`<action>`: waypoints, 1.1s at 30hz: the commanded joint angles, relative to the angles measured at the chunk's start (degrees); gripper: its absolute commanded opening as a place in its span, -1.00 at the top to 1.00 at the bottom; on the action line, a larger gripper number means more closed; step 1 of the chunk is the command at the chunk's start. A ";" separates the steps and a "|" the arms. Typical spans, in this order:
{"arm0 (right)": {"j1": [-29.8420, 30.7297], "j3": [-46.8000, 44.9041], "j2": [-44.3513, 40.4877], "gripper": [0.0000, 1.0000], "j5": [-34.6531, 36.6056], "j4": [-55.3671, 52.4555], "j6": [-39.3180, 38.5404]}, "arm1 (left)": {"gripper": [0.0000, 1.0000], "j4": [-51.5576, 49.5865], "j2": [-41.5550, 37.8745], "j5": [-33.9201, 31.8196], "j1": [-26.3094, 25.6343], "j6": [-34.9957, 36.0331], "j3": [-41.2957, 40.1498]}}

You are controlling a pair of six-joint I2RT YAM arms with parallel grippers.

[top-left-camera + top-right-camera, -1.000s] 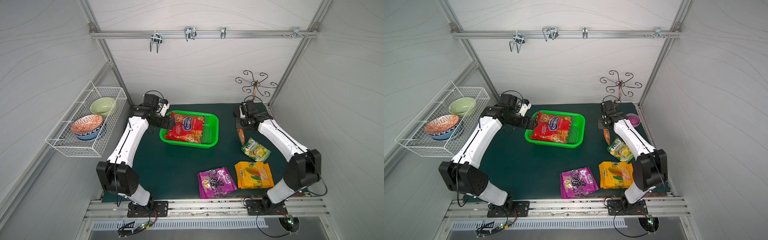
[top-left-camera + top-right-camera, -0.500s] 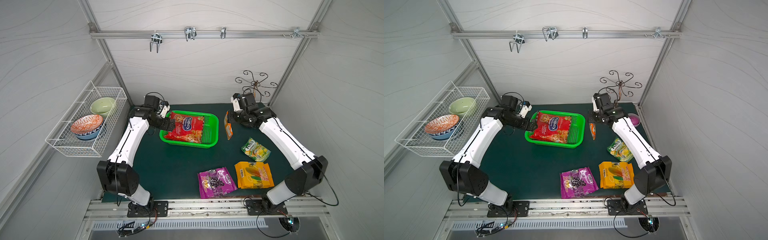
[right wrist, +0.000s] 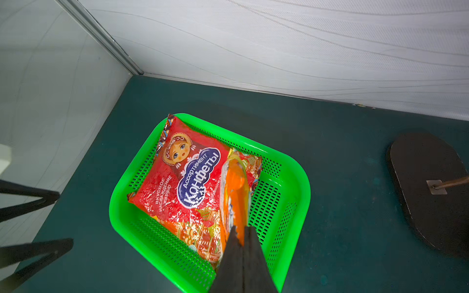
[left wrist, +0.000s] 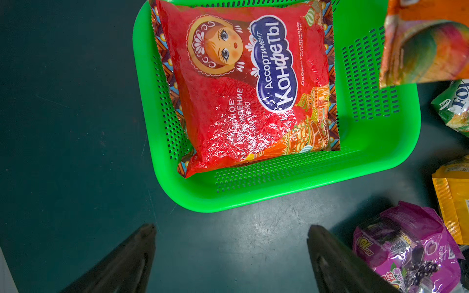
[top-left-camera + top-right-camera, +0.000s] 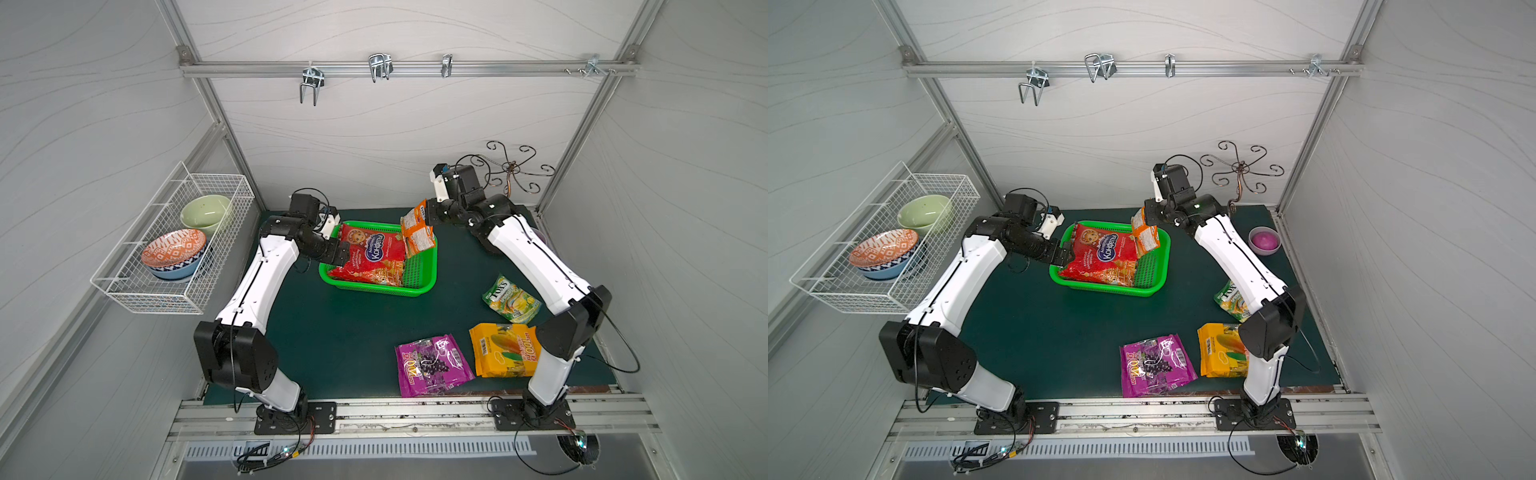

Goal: Put the candies in the basket
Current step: Place the candy in the basket.

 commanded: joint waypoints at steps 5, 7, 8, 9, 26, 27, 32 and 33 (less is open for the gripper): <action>-0.13 5.86 10.66 1.00 2.16 3.88 -6.40 | -0.94 0.39 -1.37 1.89 0.00 0.54 -0.46; -0.11 8.03 13.41 1.00 4.60 2.32 -8.79 | -0.94 0.45 -1.25 2.47 -0.02 0.38 -0.58; -0.13 8.97 14.51 1.00 5.89 1.69 -10.24 | -0.94 0.43 -1.25 2.69 0.00 0.35 -0.63; 0.04 9.63 15.24 1.00 7.05 1.05 -11.27 | -0.94 0.42 -1.12 2.80 0.00 0.26 -0.73; -0.19 -7.49 14.47 1.00 -8.03 4.99 -1.15 | -0.94 0.09 0.02 3.67 0.02 -0.26 -0.29; -0.69 -6.85 15.45 1.00 -9.73 4.92 -0.07 | -0.94 0.00 0.06 3.76 0.03 -0.27 -0.17; -3.79 -4.07 18.40 1.00 -15.63 5.41 8.80 | -0.94 -0.06 -0.05 3.67 0.02 -0.25 -0.19; -4.61 -4.65 17.90 1.00 -16.89 6.68 11.82 | -0.94 -0.01 -0.10 3.54 0.05 -0.27 -0.22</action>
